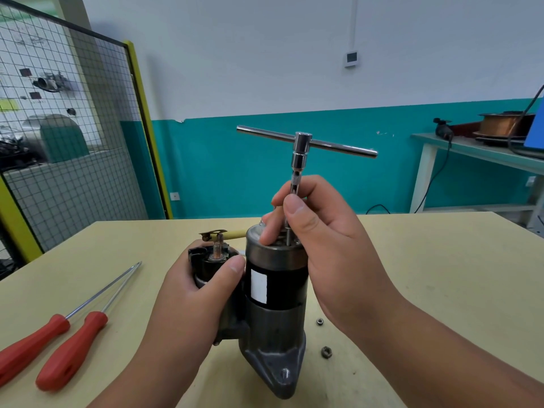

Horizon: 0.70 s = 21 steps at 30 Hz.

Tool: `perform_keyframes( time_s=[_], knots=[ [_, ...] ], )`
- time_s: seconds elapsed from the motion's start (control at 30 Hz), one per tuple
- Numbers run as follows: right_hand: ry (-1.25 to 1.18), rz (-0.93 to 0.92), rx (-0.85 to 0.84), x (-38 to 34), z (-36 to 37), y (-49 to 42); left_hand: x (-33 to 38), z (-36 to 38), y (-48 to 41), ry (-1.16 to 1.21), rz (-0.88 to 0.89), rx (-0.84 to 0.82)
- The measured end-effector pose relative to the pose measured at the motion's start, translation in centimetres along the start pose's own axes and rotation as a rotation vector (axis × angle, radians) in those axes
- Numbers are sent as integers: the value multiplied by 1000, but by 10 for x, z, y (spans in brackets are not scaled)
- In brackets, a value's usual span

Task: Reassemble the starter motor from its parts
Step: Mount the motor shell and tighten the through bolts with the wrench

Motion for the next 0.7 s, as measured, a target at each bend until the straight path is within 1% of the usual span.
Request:
perform_keyframes(
  time_s=[0.4, 0.7],
  knots=[
    [-22, 44, -1, 0, -2, 1, 2, 0, 2, -22, 0, 2],
    [-3, -8, -6, 0, 0, 1, 1, 0, 1, -7, 14, 4]
  ],
)
Point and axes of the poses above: each hand's wrist, its own y-axis away from the middle knuckle, its own z-axis out of the palm, x = y × z, the point moved 1 cm from there along -y, towards the middle knuckle, and after that the axes turned 12 degrees about -z, right-handed, at the moved point
